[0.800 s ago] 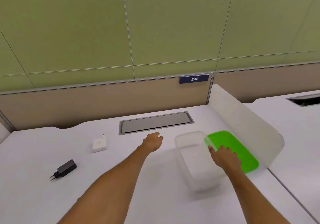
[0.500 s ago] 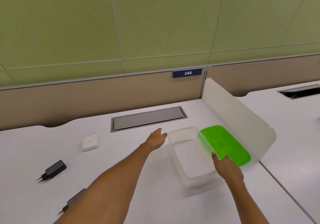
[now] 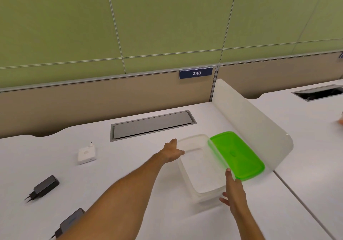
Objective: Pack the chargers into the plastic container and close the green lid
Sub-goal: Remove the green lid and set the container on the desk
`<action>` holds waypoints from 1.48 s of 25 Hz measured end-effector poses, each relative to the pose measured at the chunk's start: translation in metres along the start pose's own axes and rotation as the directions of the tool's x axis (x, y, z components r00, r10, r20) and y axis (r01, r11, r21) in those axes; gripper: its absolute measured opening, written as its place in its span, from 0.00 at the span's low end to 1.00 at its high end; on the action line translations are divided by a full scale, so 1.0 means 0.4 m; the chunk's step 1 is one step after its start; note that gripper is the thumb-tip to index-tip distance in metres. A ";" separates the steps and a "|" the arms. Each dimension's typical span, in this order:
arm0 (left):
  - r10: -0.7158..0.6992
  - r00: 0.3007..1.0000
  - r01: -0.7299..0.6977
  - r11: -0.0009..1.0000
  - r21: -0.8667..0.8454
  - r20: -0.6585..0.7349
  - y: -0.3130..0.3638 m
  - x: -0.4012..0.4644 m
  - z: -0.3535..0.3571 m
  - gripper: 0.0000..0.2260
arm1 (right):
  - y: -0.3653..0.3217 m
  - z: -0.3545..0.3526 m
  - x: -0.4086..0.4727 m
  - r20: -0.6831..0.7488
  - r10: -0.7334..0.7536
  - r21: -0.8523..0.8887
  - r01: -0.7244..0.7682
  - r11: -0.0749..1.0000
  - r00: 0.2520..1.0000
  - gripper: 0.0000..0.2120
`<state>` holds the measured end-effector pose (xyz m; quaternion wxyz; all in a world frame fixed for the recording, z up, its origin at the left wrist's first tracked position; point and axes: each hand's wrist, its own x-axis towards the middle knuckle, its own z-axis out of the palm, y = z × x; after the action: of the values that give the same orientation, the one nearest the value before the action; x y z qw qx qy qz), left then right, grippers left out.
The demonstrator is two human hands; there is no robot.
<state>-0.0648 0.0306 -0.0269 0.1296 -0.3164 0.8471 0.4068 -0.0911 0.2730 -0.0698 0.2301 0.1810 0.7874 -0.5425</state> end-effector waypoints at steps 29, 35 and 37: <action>-0.345 0.857 0.131 0.864 -0.486 -0.383 -0.345 -0.166 -0.149 0.30 | -0.259 0.372 -0.054 0.304 -0.454 -0.314 0.538 0.782 0.838 0.38; -0.407 0.816 0.152 0.836 -0.526 -0.411 -0.404 -0.210 -0.128 0.31 | -0.257 0.428 -0.061 0.420 -0.423 -0.369 0.577 0.728 0.803 0.40; -0.412 0.808 0.158 0.840 -0.519 -0.420 -0.413 -0.215 -0.122 0.31 | -0.252 0.434 -0.061 0.443 -0.420 -0.368 0.588 0.721 0.792 0.39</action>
<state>0.1087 -0.0476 -0.0550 -0.1197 -0.5623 0.6695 0.4704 -0.0961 0.0746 -0.0316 0.2369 -0.2004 0.8669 -0.3901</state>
